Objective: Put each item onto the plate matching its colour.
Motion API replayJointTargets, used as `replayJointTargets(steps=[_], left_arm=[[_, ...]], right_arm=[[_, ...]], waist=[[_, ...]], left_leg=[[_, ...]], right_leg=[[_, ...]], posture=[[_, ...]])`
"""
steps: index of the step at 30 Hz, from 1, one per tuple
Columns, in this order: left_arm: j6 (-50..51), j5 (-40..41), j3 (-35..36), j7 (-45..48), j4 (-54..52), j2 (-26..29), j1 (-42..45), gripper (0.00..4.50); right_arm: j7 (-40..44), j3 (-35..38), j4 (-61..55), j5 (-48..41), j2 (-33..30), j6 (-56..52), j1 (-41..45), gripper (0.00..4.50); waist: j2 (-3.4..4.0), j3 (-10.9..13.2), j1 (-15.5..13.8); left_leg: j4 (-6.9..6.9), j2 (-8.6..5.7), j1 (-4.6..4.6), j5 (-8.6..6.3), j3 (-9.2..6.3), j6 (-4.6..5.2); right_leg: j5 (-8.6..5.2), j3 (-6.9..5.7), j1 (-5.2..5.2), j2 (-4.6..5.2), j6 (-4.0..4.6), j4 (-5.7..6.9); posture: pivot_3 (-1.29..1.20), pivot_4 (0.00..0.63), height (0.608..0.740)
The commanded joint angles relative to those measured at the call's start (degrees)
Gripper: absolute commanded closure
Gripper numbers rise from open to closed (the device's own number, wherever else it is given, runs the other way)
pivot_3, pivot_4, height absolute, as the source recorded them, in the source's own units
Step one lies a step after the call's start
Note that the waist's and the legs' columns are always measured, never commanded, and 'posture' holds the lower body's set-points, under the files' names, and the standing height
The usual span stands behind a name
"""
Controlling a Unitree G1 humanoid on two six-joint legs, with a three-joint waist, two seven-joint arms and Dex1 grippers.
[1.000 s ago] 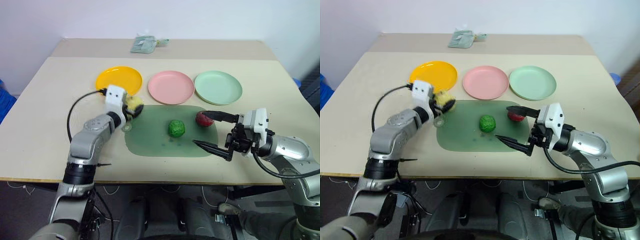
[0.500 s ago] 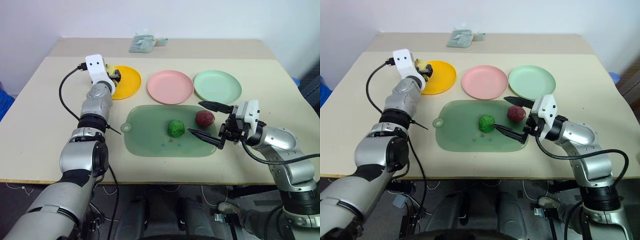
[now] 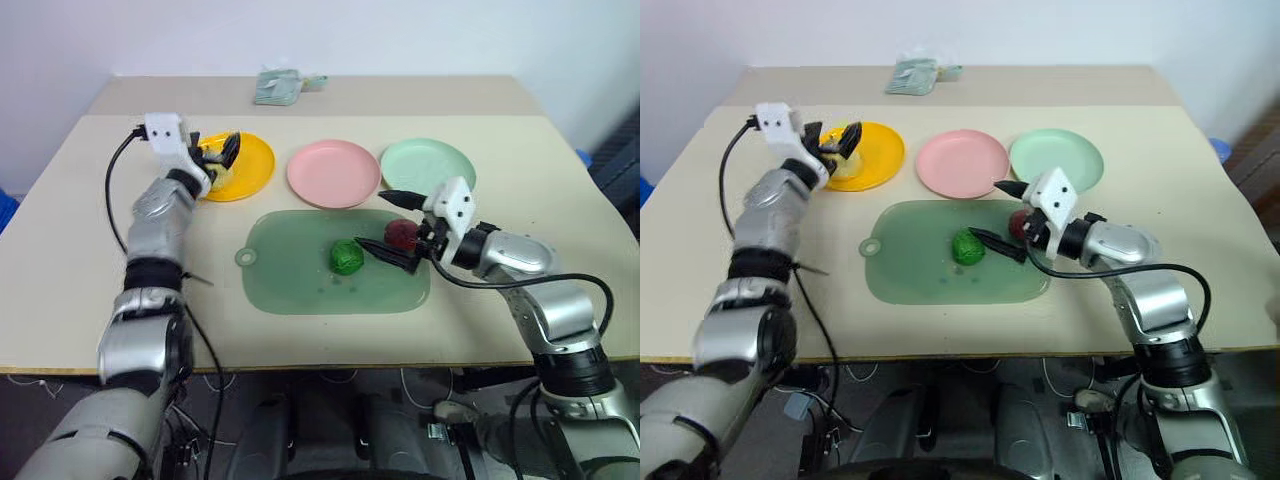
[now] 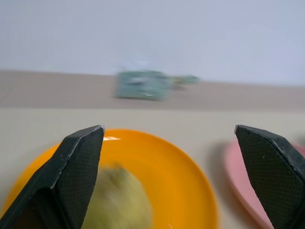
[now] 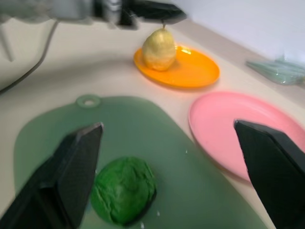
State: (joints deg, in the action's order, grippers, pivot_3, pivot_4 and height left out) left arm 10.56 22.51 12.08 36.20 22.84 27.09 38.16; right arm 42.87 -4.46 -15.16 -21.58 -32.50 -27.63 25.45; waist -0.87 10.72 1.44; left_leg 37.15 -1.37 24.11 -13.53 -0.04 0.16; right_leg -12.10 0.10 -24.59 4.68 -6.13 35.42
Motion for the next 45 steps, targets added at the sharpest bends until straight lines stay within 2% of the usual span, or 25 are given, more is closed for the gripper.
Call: replayJointTargets(steps=[1, 5, 9, 14, 23, 26, 29, 35, 40, 45], left_arm=[[7.5, 10.4, 0.5, 15.2, -22.3, 7.6, -10.0, 0.02], [12.6, 18.8, 5.0, 28.5, -32.3, 17.6, -21.6, 0.02], [14.6, 22.5, 8.4, 33.8, -35.3, 22.6, -25.9, 0.02], [14.3, 22.9, 9.3, 33.8, -37.7, 22.9, -27.5, 0.02], [14.0, 22.7, 9.9, 31.4, -39.7, 22.2, -27.7, 0.02], [13.9, 22.7, 10.0, 30.9, -40.1, 22.1, -27.7, 0.00], [13.8, 22.6, 9.8, 29.7, -40.7, 21.6, -27.8, 0.00], [13.6, 22.5, 9.7, 27.3, -41.5, 19.9, -28.3, 0.00], [13.9, 22.3, 8.5, 24.3, -43.7, 17.9, -28.7, 0.00], [14.4, 22.7, 6.8, 19.3, -47.8, 14.4, -28.5, 0.00]], right_arm=[[-2.2, -1.3, -3.8, -0.7, 0.9, -6.0, 1.2, 0.00], [-3.3, -2.6, -3.2, -0.7, 2.2, -10.2, 1.6, 0.00], [-3.0, -3.5, -2.5, -0.5, 2.7, -12.4, 1.8, 0.00], [-1.4, -6.0, -0.5, 1.0, 2.3, -12.2, 1.1, 0.00], [-0.2, -9.5, 11.0, 7.3, 4.9, -2.3, 2.1, 0.00], [0.0, -8.7, 12.1, 7.6, 6.0, -1.7, 3.3, 0.88], [0.3, -6.9, 11.0, 6.4, 6.3, -2.5, 4.2, 2.28], [0.6, 0.7, 9.5, -0.4, 6.9, -6.4, 10.0, 2.28], [-0.4, 5.8, 24.2, 0.1, 6.8, -2.7, 21.7, 2.28], [-2.9, 4.7, 60.4, 9.9, 5.8, 15.8, 36.6, 2.28]], waist=[[-0.01, 0.0, -0.3], [0.03, 0.0, -1.0], [0.05, 0.0, -1.1], [0.05, 0.0, -0.7], [0.05, 0.0, -0.7], [0.05, 0.0, -0.7], [0.05, 0.0, -0.7], [0.05, 0.0, -0.8], [0.06, 0.0, -0.7], [0.05, 0.0, -0.8]], left_leg=[[0.00, 0.02, 0.07, 0.02, -0.02, -0.05], [0.04, 0.01, 0.18, -0.04, -0.14, 0.03], [0.07, 0.01, 0.17, -0.03, -0.16, 0.03], [0.01, 0.01, 0.18, -0.02, -0.14, 0.05], [0.06, 0.03, 0.17, -0.01, -0.07, 0.08], [0.07, 0.04, 0.17, 0.00, -0.06, 0.09], [0.08, 0.04, 0.17, 0.00, -0.06, 0.09], [0.10, 0.05, 0.17, -0.01, -0.06, 0.09], [0.10, 0.06, 0.15, -0.01, -0.06, 0.09], [0.08, 0.03, 0.10, 0.00, -0.03, 0.09]], right_leg=[[-0.02, 0.02, -0.06, 0.05, 0.05, -0.02], [-0.09, -0.10, -0.14, 0.25, 0.42, -0.10], [-0.13, -0.24, -0.02, 0.38, 0.65, -0.22], [-0.14, -0.27, -0.06, 0.34, 0.67, -0.23], [-0.13, -0.32, -0.04, 0.00, 0.62, -0.20], [-0.03, -0.33, -0.04, -0.04, 0.43, -0.17], [-0.01, -0.33, -0.04, -0.05, 0.40, -0.17], [0.00, -0.33, -0.03, -0.06, 0.38, -0.16], [0.00, -0.33, -0.04, -0.08, 0.37, -0.12], [0.00, -0.34, 0.05, -0.08, 0.38, -0.19]], posture=[[0.00, 0.150, 0.740], [0.00, 0.150, 0.740], [0.00, 0.150, 0.740], [0.00, 0.150, 0.740], [0.00, 0.150, 0.740], [0.00, 0.150, 0.740], [0.00, 0.150, 0.740], [0.00, 0.150, 0.740], [0.00, 0.150, 0.740], [0.00, 0.150, 0.740]])
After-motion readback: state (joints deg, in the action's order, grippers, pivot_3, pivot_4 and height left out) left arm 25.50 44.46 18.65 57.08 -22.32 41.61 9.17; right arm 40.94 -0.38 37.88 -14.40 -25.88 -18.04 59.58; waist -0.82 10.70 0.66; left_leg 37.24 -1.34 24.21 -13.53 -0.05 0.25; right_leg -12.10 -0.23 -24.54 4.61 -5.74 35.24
